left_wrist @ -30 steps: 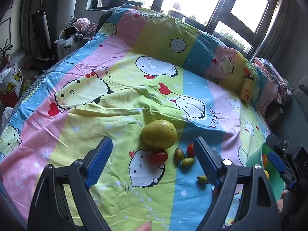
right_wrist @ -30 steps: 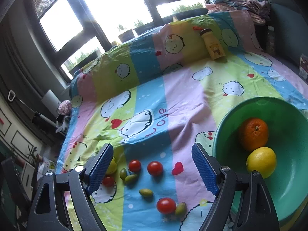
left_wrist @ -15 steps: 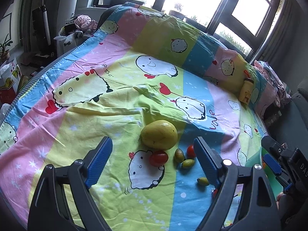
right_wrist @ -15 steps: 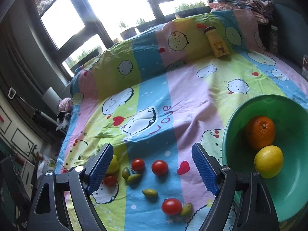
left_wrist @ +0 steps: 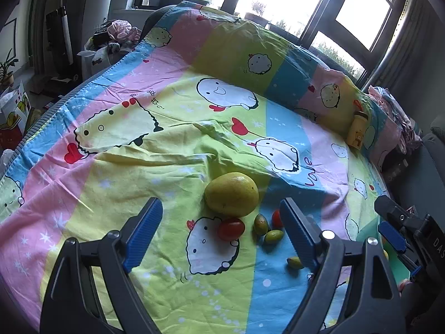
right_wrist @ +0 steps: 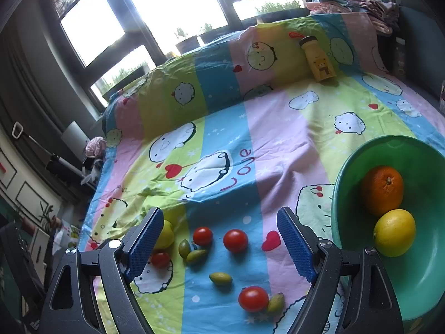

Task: Organize fruits
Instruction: 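Withdraw the right tool from the basin back over the fruits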

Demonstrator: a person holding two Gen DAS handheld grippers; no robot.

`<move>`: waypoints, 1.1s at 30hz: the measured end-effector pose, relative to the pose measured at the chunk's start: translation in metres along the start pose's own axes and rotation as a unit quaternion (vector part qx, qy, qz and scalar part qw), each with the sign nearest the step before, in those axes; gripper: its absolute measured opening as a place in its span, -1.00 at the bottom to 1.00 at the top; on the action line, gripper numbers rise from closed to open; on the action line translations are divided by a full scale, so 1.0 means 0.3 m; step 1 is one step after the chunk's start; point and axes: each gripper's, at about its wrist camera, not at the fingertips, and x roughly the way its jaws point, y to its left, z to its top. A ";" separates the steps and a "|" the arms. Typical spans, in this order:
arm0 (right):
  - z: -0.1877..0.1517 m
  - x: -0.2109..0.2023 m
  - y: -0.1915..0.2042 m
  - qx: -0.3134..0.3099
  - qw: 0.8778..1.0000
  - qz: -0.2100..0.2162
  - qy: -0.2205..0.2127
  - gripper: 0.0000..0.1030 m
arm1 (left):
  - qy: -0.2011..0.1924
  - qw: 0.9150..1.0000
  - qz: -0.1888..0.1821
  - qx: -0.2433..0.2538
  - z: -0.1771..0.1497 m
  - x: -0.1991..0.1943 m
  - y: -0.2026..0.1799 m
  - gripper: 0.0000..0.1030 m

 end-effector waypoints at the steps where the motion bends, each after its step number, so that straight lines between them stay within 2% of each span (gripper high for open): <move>1: -0.001 0.001 0.002 -0.001 1.000 0.000 0.000 0.63 | 0.002 1.000 0.001 0.002 -0.001 0.003 -0.001 0.67; 33: -0.002 0.016 -0.003 0.005 1.000 0.008 0.009 0.63 | 0.009 1.000 0.007 0.006 0.006 0.024 -0.045 0.65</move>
